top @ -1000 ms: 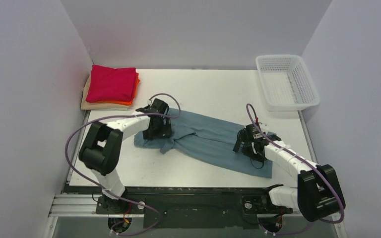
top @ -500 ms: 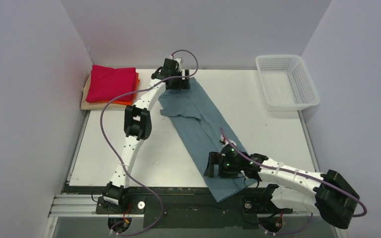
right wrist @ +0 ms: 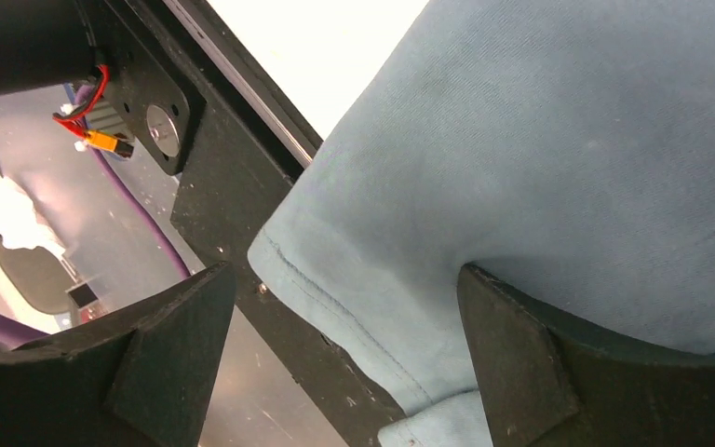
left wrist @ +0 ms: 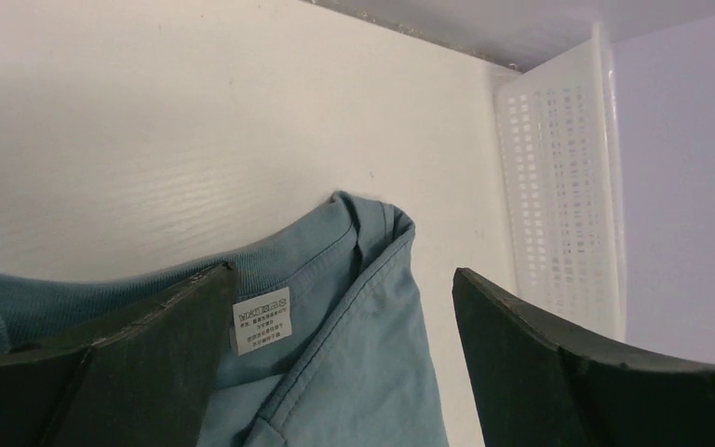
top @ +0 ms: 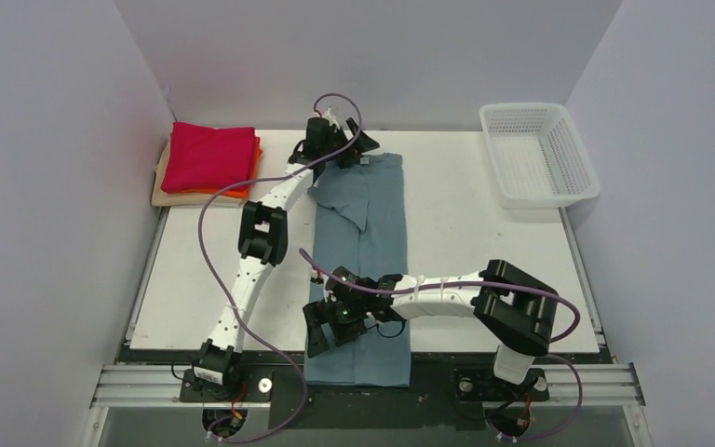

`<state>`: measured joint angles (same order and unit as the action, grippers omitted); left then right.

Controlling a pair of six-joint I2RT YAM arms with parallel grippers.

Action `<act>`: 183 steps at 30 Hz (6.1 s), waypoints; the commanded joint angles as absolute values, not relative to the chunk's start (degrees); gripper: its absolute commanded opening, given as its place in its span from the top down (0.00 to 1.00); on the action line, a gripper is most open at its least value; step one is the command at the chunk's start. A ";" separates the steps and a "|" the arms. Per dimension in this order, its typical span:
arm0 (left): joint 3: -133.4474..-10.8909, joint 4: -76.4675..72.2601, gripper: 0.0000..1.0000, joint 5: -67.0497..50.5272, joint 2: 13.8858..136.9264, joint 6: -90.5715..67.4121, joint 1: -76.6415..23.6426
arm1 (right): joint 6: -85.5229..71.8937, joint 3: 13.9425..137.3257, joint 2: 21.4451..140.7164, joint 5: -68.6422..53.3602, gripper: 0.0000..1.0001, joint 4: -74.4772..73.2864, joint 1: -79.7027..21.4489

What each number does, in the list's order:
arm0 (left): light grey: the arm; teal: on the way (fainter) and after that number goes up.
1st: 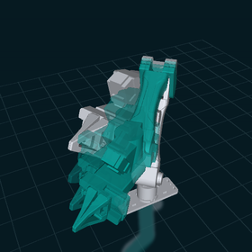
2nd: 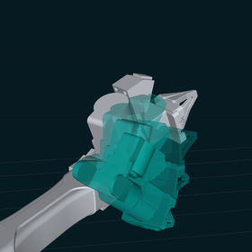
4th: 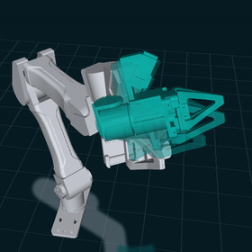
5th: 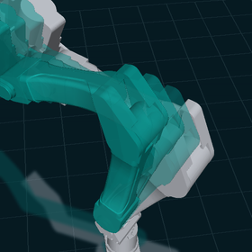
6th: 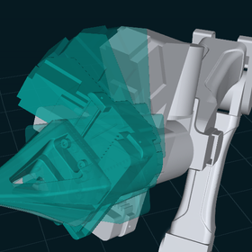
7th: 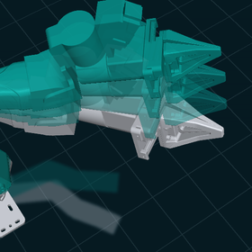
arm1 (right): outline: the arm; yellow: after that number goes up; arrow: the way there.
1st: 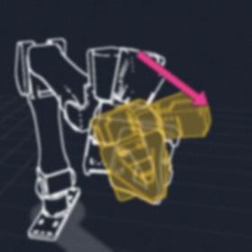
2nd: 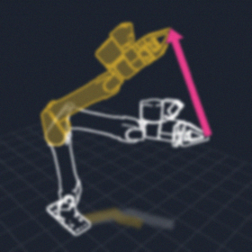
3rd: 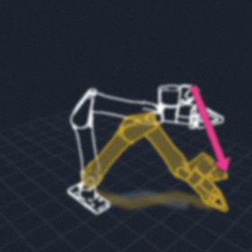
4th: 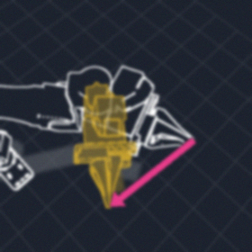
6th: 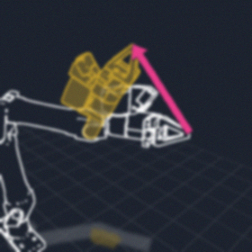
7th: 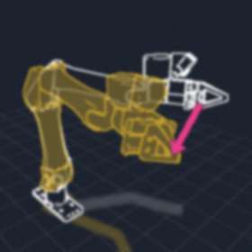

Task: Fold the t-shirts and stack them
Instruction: Rotate the tshirt 90 degrees, then grab the bottom of the folded rectangular tshirt with both arms, then fold the folded rectangular tshirt in 1/3 of the way

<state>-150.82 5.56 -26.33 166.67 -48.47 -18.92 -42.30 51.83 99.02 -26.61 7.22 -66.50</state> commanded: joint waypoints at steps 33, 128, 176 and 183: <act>-47.52 32.04 0.03 8.22 57.89 -47.69 -39.88 | -63.51 25.02 48.71 -5.83 0.26 -21.43 -64.11; -17.83 14.75 1.00 -2.10 39.68 -68.79 -56.11 | -60.16 28.36 58.07 -3.50 1.00 -15.70 -56.55; -69.98 5.15 0.32 -12.91 104.67 -39.02 -17.73 | -33.07 81.05 110.46 -17.11 0.52 -9.15 -19.10; -63.60 6.37 0.16 -11.78 96.22 -40.24 -17.81 | -32.85 69.89 99.67 -11.98 0.24 -10.06 -19.27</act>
<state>-66.72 7.14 -11.73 103.74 -39.79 -17.65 -33.23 76.23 108.42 -15.64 -7.88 -19.46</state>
